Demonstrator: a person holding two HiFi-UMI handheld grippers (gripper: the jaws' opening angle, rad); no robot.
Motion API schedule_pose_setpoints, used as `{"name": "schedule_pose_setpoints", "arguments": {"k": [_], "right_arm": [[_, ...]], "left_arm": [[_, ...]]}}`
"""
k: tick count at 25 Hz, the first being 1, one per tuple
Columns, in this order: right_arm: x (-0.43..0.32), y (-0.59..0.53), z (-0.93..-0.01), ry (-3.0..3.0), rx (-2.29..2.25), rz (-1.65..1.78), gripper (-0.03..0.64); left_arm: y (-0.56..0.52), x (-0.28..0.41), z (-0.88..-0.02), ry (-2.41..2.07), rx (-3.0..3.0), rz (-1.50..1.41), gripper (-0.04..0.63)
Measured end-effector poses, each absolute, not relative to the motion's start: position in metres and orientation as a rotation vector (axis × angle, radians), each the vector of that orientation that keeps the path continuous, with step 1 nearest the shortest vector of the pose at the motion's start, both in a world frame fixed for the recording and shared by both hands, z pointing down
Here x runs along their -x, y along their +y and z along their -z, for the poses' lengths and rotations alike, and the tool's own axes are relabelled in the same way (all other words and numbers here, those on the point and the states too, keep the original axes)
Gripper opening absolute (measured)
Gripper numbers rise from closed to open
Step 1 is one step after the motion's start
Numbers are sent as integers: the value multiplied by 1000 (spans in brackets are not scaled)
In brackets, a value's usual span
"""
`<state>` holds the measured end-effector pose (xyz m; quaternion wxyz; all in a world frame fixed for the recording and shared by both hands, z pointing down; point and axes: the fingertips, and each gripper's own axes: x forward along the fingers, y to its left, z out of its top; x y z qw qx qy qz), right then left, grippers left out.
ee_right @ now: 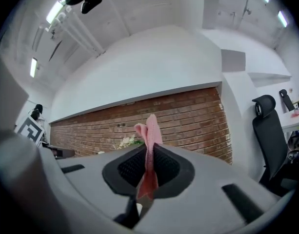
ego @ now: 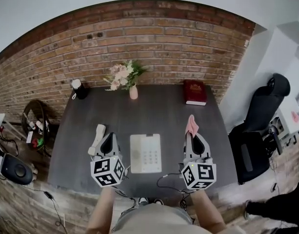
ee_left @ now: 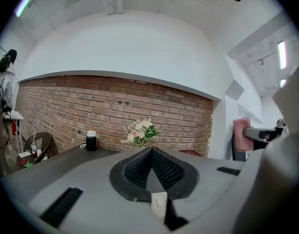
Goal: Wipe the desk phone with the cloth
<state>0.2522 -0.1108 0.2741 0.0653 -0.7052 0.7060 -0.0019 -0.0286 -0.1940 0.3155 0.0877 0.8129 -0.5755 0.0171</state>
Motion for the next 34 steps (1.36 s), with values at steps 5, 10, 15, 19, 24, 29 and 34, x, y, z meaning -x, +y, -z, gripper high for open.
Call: {"name": "schedule_pose_setpoints", "arguments": {"k": [5, 10, 15, 19, 24, 29, 34], "right_arm": [[-261, -107, -275, 2109, 2162, 17, 21], [-267, -106, -277, 2110, 2223, 11, 18], [-270, -107, -276, 2104, 2229, 9, 18], [-271, -109, -276, 2113, 2217, 16, 18], [-269, -111, -277, 2117, 2208, 26, 18], [-267, -112, -276, 2128, 2215, 31, 18], [-264, -115, -276, 2131, 2229, 25, 17]], "left_arm": [[-195, 22, -320, -1682, -2417, -36, 3], [-194, 13, -324, -1656, -2421, -42, 3], [-193, 11, -324, -1652, -2422, -46, 3], [-192, 9, -324, -1652, -2427, -53, 3], [-192, 10, -325, -1653, -2434, -60, 3], [-193, 14, -326, -1652, -2430, -62, 3], [-194, 17, -327, -1650, -2430, -64, 3]]}}
